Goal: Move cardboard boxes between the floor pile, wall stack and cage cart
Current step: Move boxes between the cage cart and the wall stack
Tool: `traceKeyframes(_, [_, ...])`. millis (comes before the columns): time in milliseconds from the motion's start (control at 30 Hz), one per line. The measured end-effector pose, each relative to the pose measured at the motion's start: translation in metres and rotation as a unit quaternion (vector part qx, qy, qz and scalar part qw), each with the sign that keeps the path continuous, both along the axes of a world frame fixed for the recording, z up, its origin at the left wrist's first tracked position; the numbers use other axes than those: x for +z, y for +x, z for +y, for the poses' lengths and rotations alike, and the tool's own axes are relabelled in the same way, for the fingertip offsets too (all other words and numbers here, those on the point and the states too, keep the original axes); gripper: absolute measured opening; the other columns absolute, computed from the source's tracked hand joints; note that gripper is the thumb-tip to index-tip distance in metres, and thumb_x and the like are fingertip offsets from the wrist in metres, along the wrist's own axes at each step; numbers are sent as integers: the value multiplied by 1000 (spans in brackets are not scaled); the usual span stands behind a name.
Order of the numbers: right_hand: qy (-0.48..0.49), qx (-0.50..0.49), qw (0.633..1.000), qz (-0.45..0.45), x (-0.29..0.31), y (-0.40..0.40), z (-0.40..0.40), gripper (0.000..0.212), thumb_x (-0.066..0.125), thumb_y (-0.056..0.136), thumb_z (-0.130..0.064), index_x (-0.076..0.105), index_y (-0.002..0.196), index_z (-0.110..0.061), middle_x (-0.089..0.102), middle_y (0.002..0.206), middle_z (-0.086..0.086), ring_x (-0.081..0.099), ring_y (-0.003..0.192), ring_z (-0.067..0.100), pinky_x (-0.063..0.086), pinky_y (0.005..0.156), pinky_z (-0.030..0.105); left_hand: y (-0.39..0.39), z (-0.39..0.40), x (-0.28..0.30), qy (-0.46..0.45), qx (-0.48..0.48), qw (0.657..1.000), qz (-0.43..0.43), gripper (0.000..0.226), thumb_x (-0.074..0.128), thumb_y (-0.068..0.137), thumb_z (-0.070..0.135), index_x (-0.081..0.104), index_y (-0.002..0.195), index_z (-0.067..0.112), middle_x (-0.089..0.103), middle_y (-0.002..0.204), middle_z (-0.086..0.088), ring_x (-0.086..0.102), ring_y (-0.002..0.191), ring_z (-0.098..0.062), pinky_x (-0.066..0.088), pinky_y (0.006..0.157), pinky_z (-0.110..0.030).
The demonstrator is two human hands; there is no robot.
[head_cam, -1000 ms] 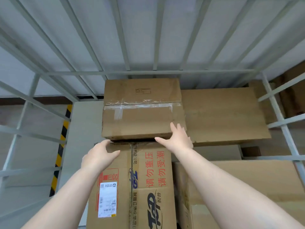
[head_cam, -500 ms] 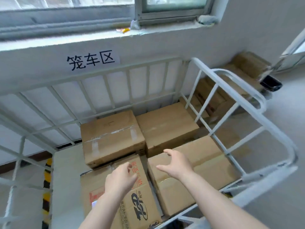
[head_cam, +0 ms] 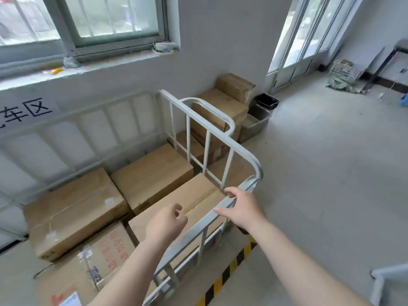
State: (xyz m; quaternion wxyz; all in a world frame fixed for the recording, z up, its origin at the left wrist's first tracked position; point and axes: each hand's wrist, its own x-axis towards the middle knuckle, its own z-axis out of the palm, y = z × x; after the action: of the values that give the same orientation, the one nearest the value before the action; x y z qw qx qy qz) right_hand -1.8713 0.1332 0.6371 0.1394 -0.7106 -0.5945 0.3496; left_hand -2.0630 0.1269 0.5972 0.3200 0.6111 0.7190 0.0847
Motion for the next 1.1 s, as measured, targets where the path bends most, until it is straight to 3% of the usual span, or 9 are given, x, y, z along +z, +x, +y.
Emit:
traceKeyframes(133, [11,-36,999,-5,4,68,1,65,74,77,-43,48,134,-25,55,132,-4,53,118,14,47,87,27,76,12,6,-6,-24,1000,-18,37,52,91,36,52,126,24,60,119,4,57,95,-10,54,72,-21])
traceKeyframes(267, [16,-73,997,-1,0,108,20,65,75,76,-44,48,133,-26,56,130,-6,54,116,13,47,88,28,123,34,7,-6,-63,998,-19,32,52,92,35,54,122,25,59,115,7,51,89,-7,39,55,-13])
traceKeyframes(433, [9,-93,996,-1,-4,143,67,65,75,76,-44,49,133,-25,57,127,-7,55,112,13,47,86,25,168,89,1,15,-67,997,-32,29,51,91,35,54,119,26,60,110,10,54,88,-8,46,63,-18])
traceKeyframes(600, [-15,-115,993,-27,-3,184,125,68,71,77,-48,45,136,-26,54,131,-7,54,117,15,48,94,31,219,163,2,43,-86,992,-77,33,51,91,29,55,124,25,61,118,6,59,100,-10,54,81,-25])
traceKeyframes(767, [-18,-137,990,-40,-4,229,177,67,71,77,-49,46,135,-26,55,129,-7,54,117,15,47,93,30,271,226,9,67,-119,986,-94,32,49,91,29,55,122,25,60,117,8,57,104,-10,49,80,-22])
traceKeyframes(867, [-20,-143,989,-28,-14,254,210,64,71,77,-49,48,133,-26,56,127,-8,54,114,13,47,91,29,297,257,4,53,-135,986,-80,34,49,89,31,55,122,26,60,118,8,56,107,-11,50,89,-28])
traceKeyframes(1100, [-30,-85,996,14,-40,337,298,62,68,80,-48,47,134,-27,55,126,-9,53,112,11,45,86,23,357,330,-9,39,-49,996,-66,33,54,90,36,53,122,29,58,116,11,56,102,-6,51,83,-20])
